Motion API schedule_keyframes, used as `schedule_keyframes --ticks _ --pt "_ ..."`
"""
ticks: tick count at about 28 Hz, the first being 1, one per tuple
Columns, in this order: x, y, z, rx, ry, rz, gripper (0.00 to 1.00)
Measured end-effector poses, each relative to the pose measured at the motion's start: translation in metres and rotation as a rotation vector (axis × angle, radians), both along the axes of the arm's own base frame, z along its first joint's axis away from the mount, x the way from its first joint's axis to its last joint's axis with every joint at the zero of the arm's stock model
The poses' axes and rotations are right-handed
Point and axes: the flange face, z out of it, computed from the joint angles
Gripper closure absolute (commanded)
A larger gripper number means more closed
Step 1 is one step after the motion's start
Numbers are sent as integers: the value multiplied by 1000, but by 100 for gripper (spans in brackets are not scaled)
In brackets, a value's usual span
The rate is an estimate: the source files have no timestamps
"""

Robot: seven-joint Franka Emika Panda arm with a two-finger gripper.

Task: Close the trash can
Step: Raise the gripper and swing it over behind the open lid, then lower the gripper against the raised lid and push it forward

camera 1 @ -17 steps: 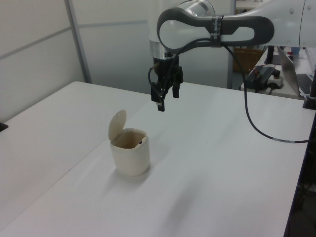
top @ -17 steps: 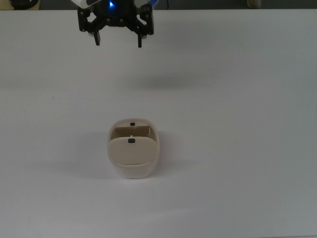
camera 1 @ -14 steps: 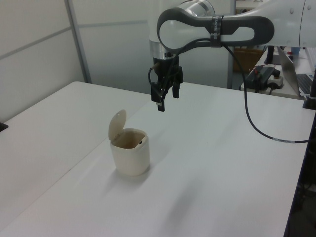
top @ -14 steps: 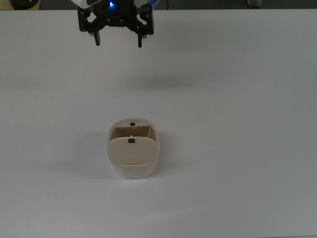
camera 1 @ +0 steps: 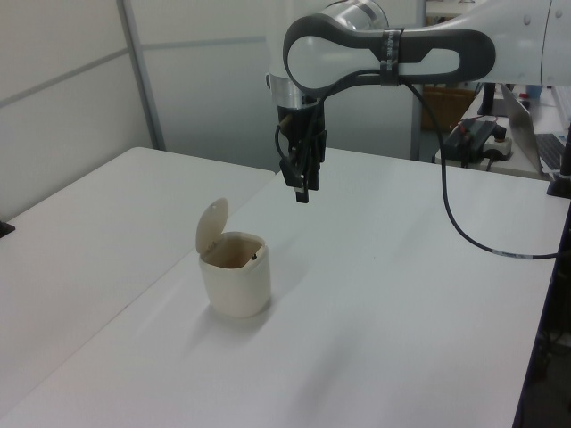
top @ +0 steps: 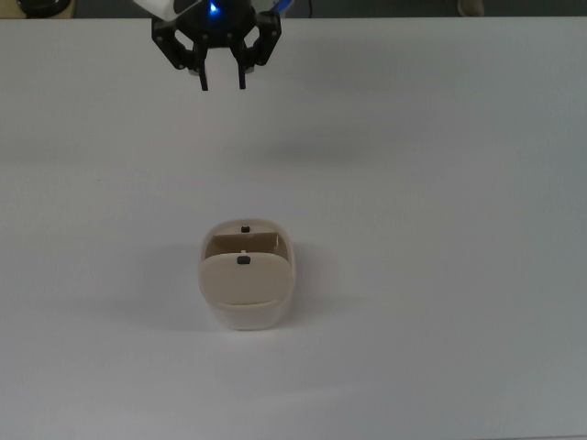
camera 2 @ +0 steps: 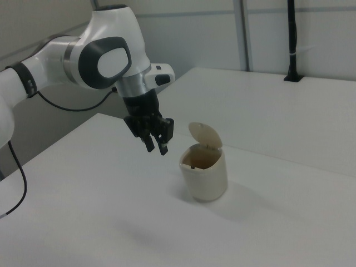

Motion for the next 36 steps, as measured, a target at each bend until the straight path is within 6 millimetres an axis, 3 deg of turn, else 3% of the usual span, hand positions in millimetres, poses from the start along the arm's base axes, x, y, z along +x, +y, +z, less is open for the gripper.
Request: schedule_keyframes --ticks 13,18,36 --pt "7 6 -3 2 -27 17 100" --pt "29 13 1 22 -180 27 100" --pt "101 17 -14 45 -653 30 100"
